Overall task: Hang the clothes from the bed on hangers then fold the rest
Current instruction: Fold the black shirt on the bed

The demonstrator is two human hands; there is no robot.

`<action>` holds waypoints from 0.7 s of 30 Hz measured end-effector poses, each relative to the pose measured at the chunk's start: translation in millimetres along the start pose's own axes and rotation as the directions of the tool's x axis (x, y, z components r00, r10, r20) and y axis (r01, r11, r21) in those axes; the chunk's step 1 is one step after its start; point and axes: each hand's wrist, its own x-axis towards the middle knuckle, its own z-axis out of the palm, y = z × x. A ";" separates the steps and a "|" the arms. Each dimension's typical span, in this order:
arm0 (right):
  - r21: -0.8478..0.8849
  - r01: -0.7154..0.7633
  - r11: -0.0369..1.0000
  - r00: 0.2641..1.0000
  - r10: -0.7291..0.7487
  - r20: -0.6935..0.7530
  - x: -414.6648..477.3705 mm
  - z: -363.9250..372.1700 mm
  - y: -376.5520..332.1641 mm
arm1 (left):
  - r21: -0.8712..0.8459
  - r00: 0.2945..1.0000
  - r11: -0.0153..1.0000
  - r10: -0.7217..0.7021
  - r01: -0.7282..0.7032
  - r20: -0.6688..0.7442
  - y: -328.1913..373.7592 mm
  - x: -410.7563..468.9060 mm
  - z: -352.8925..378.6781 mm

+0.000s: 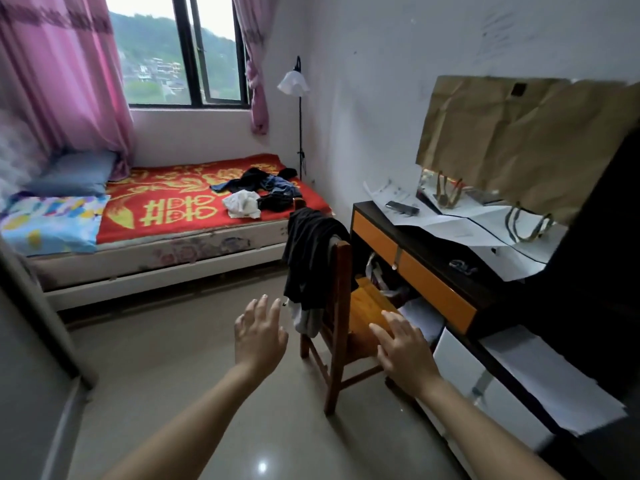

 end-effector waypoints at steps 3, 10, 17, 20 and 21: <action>-0.031 -0.002 1.000 1.000 0.002 -0.002 24.2 6.8 12.1 | -0.039 1.000 0.999 -0.012 0.012 0.004 0.7 34.2 16.8; -0.091 -0.017 0.996 1.000 0.018 0.014 124.0 35.2 33.5 | -0.067 0.998 0.997 -0.030 0.034 0.052 -14.3 135.9 56.2; -0.100 -0.055 0.993 0.992 0.066 0.104 239.3 72.5 44.5 | -0.111 0.978 0.993 -0.006 0.030 0.210 -24.6 234.0 86.8; -0.027 -0.130 0.991 0.972 0.133 0.195 271.9 102.7 52.7 | -0.153 0.964 0.988 0.023 0.018 0.265 -24.3 266.6 102.4; -0.022 -0.141 0.990 0.966 0.143 0.214 278.9 111.9 55.6 | -0.169 0.955 0.985 0.030 0.021 0.295 -22.2 273.3 107.5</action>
